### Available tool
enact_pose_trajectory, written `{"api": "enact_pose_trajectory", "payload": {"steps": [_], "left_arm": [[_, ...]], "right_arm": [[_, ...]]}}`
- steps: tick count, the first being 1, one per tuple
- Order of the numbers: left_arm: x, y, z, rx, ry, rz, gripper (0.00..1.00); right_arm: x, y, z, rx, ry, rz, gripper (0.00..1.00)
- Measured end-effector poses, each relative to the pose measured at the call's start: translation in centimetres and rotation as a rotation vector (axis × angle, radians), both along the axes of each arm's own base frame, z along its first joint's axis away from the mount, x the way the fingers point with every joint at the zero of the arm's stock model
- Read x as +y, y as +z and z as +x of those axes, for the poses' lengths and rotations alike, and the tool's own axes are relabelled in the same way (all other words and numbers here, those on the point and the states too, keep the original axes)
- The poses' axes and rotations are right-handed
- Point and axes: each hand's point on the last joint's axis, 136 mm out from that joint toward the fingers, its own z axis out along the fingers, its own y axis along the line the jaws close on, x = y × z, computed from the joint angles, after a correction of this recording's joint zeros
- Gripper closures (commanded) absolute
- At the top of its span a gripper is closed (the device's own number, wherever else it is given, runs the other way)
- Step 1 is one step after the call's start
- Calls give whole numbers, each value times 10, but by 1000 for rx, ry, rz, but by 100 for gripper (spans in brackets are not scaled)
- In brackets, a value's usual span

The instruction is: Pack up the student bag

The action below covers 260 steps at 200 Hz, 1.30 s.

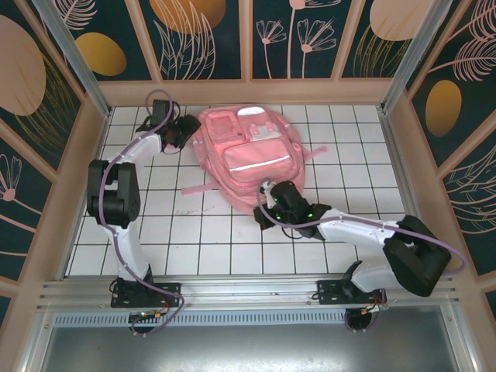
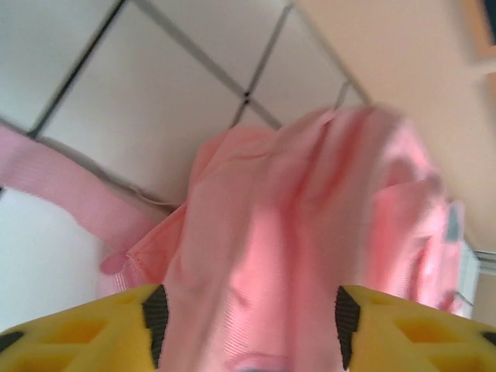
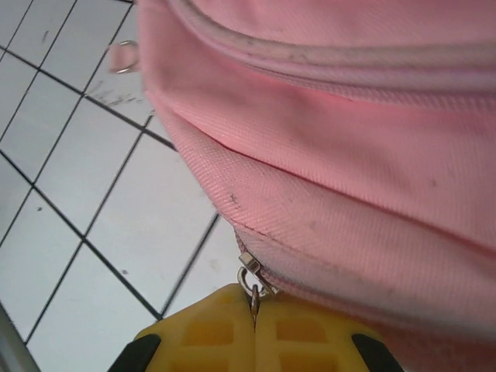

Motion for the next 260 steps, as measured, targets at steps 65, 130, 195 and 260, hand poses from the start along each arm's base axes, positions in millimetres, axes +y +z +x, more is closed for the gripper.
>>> {"api": "enact_pose_trajectory", "payload": {"steps": [65, 130, 195, 260], "left_arm": [[15, 19, -119, 21, 36, -27, 37], [-45, -27, -209, 128, -103, -88, 36], [-57, -38, -211, 124, -102, -127, 41], [-79, -38, -214, 113, -142, -150, 67]], "right_arm": [[51, -2, 12, 102, 9, 91, 100], [68, -6, 12, 137, -1, 122, 100], [71, -3, 12, 146, -14, 145, 100], [73, -7, 11, 150, -12, 144, 100]]}}
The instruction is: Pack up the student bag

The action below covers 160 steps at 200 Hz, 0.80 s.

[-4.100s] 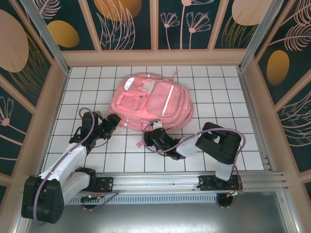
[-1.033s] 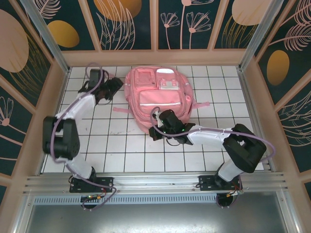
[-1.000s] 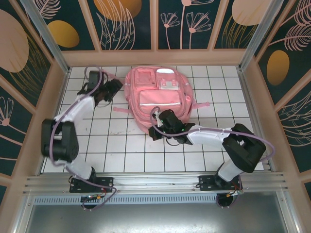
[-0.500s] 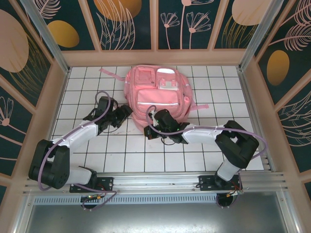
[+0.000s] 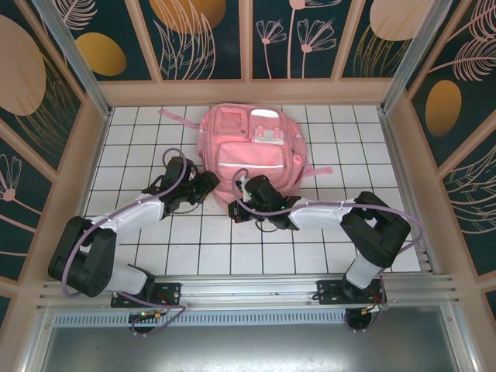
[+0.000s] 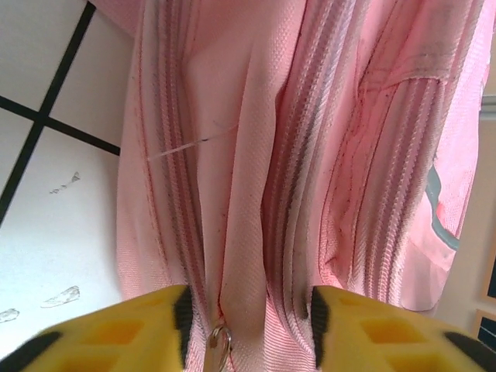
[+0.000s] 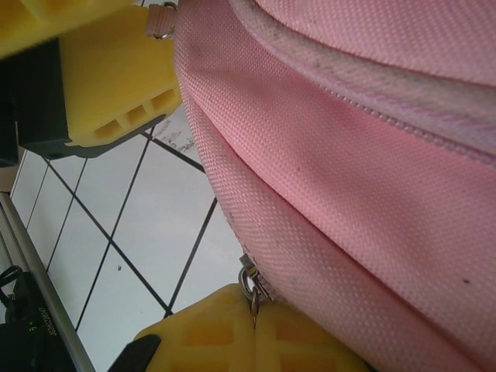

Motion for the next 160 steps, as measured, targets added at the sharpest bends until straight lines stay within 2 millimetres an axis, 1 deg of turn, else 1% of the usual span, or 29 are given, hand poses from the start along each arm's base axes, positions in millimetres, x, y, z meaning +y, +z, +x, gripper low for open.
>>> {"api": "enact_pose_trajectory", "payload": {"steps": [44, 81, 103, 144, 160], "left_arm": [[1, -3, 0, 1, 17, -7, 100], [4, -5, 1, 3, 31, 11, 100], [6, -7, 0, 8, 37, 22, 100], [7, -9, -1, 8, 41, 37, 100], [7, -9, -1, 8, 41, 38, 100]], "right_arm": [[0, 0, 0, -3, -3, -3, 100], [-3, -3, 1, -20, -14, -28, 100], [-7, 1, 3, -36, -25, -35, 100], [-29, 1, -1, -53, -43, -73, 100], [-42, 1, -2, -58, -58, -89, 100]]}}
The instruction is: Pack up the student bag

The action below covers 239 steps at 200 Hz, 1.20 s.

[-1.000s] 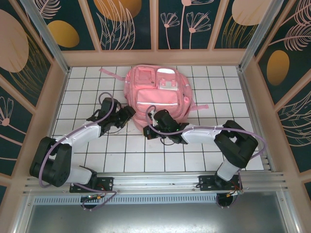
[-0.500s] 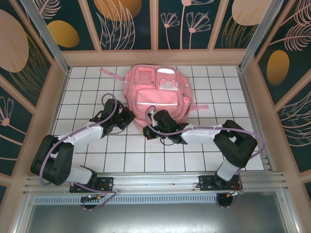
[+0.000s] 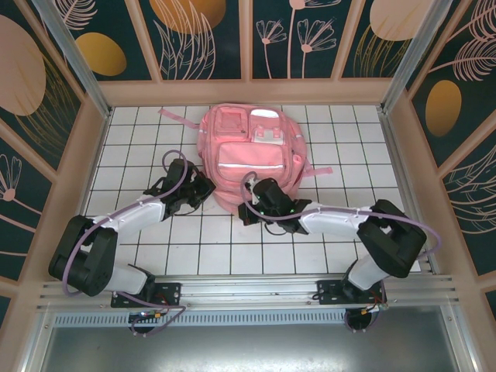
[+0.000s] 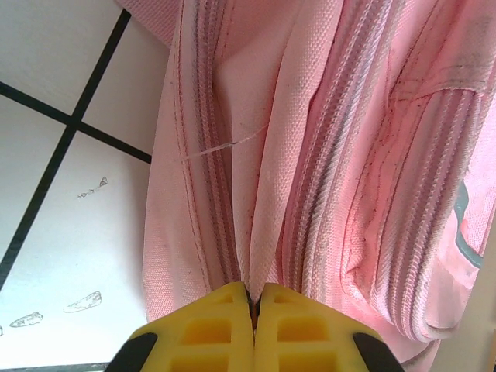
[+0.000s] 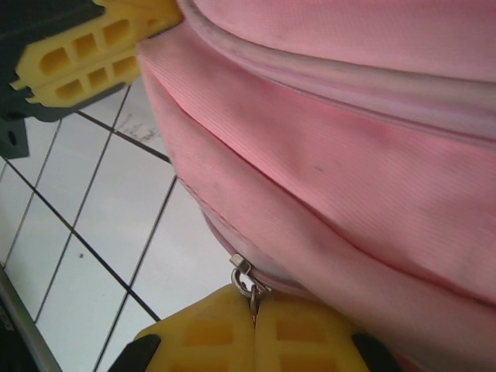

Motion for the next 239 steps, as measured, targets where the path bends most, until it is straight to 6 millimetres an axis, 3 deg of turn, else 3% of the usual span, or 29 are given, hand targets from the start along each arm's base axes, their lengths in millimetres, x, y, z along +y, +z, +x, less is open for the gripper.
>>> {"api": "enact_pose_trajectory", "payload": {"steps": [79, 96, 124, 143, 164, 204, 224, 239], "left_arm": [[1, -1, 0, -1, -1, 11, 100], [1, 0, 0, -4, -5, 13, 100], [4, 0, 1, -1, -6, 24, 100], [19, 0, 8, 1, 21, 35, 100], [52, 3, 21, 2, 79, 53, 100], [100, 31, 50, -53, 162, 167, 49], [110, 44, 50, -82, 179, 223, 41], [117, 51, 40, -84, 189, 259, 40]], "right_arm": [[-97, 9, 27, -13, -216, -46, 100], [-104, 9, 30, -17, -227, -57, 100], [-97, 9, 24, -23, -195, -59, 100], [-76, 6, 9, -26, -121, -63, 100], [-32, 6, -7, -18, -9, -59, 100], [69, 8, -7, 40, 135, -4, 100], [109, 9, 3, 47, 168, 29, 100], [123, 12, 9, 40, 172, 52, 100]]}}
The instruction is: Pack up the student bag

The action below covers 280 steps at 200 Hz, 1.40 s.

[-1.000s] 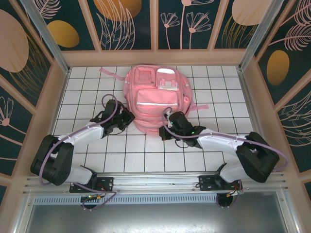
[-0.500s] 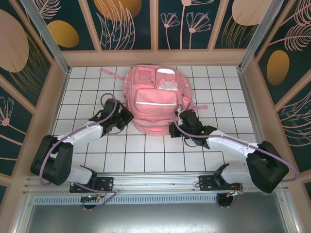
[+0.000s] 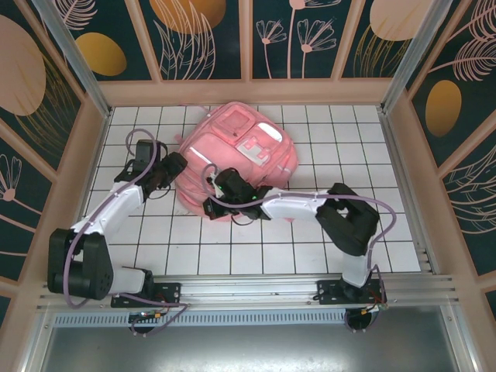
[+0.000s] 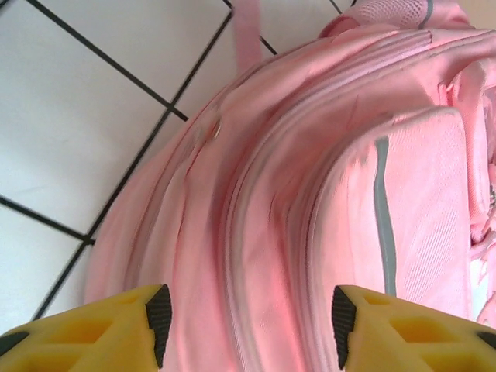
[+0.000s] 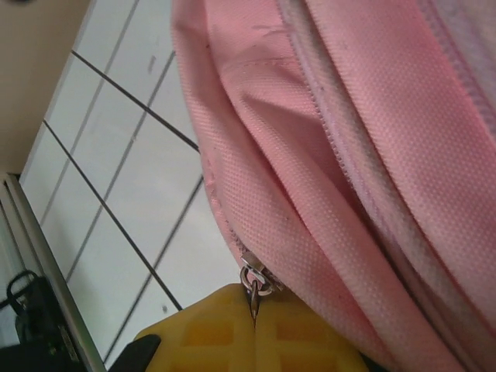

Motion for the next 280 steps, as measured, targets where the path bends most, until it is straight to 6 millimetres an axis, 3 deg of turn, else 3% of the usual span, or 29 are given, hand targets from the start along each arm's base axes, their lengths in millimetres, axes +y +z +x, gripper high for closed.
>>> {"api": "enact_pose_trajectory", "payload": {"steps": [37, 75, 91, 127, 152, 178, 223, 280], "left_arm": [[6, 16, -28, -49, 20, -17, 40], [-18, -30, -64, 81, -14, -176, 41], [-30, -37, -71, 119, -36, -218, 42], [-43, -32, -70, 114, -53, -273, 45], [-44, -44, -67, 146, -42, -273, 49], [-47, -57, -64, 180, -39, -278, 60], [-50, -62, -59, 187, -40, -286, 89], [-51, -64, -59, 190, -47, -280, 98]], "right_arm": [[0, 0, 2, 20, -16, 23, 100], [1, -3, 0, 39, -30, 53, 100], [1, -2, 0, 46, -34, 60, 100], [1, -2, 0, 51, -38, 61, 100], [2, -1, -2, 51, -34, 61, 100], [3, -3, -5, 53, -31, 53, 100], [2, -6, -7, 53, -28, 39, 100], [-8, -7, -13, 4, -41, -1, 100]]}}
